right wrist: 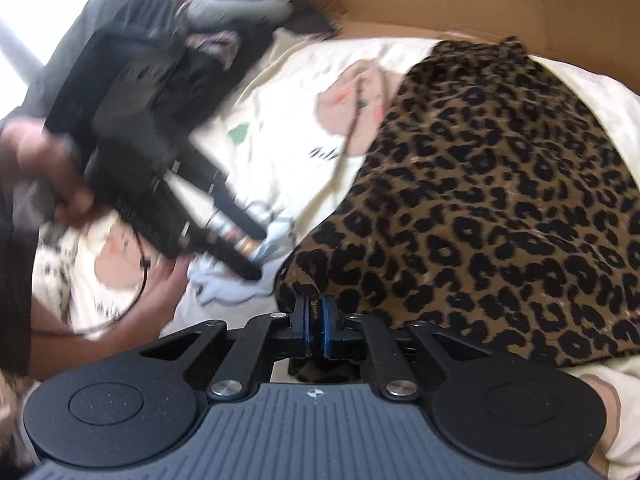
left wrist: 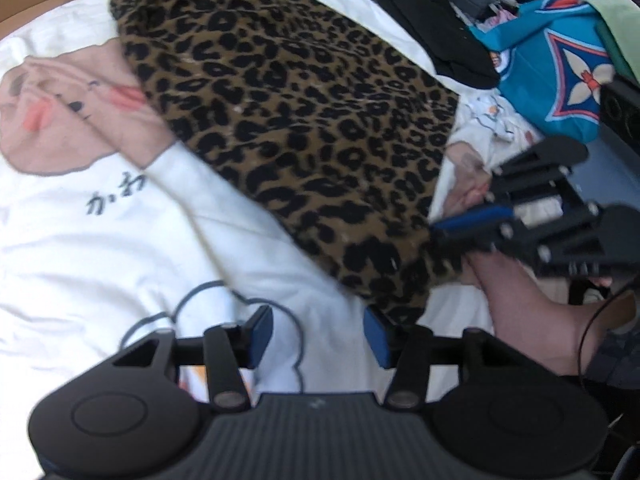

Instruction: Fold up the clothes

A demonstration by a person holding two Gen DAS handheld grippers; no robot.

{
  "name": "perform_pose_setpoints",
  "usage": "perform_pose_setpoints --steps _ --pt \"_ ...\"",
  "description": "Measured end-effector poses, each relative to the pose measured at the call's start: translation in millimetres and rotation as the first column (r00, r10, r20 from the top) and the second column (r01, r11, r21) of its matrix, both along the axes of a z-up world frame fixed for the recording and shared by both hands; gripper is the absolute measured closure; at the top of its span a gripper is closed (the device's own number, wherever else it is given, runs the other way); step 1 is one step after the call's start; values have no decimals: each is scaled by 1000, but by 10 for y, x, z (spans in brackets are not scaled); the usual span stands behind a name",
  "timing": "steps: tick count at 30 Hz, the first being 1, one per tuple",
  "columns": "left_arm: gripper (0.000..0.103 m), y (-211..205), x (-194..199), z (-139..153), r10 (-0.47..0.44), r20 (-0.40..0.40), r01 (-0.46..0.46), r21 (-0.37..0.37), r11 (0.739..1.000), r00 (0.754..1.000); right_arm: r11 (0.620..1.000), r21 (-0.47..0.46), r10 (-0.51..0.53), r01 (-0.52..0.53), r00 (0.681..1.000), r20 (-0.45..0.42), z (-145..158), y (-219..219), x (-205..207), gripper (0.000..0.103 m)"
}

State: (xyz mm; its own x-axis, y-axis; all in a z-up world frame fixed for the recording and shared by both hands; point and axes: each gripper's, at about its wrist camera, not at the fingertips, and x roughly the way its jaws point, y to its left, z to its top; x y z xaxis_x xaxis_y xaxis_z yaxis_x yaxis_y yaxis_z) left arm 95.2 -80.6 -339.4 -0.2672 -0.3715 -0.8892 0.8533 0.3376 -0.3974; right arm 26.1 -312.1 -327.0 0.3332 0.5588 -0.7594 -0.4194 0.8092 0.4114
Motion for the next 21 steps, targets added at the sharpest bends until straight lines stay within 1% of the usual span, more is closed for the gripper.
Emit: perform_pose_setpoints --steps 4,7,11,14,17,18,20,21 --pt "43 -127 -107 -27 -1 -27 0 -24 1000 1000 994 35 -104 104 995 -16 -11 -190 78 99" --pt "42 -231 -137 -91 22 -35 -22 -9 1000 999 988 43 -150 151 989 -18 -25 -278 115 99" --pt "42 -318 -113 -126 68 -75 -69 -19 997 995 981 56 -186 187 982 -19 -35 -344 142 99" --pt "43 -356 -101 -66 78 -98 -84 -53 995 992 978 62 -197 198 980 -17 -38 -371 151 99" --pt "43 -381 -78 -34 95 -111 -103 -65 993 989 977 70 -200 201 980 -18 -34 -386 146 99" --pt "46 -388 -71 -44 103 -114 -110 -60 992 988 977 75 -201 202 979 -18 -30 -391 143 99" --pt "56 -398 -62 -104 122 -120 -127 -37 991 985 975 85 -205 206 978 -21 -23 -401 142 99" --pt "73 -397 -56 -126 131 -123 -135 -28 990 984 974 90 -208 209 978 -22 -20 -406 142 99"
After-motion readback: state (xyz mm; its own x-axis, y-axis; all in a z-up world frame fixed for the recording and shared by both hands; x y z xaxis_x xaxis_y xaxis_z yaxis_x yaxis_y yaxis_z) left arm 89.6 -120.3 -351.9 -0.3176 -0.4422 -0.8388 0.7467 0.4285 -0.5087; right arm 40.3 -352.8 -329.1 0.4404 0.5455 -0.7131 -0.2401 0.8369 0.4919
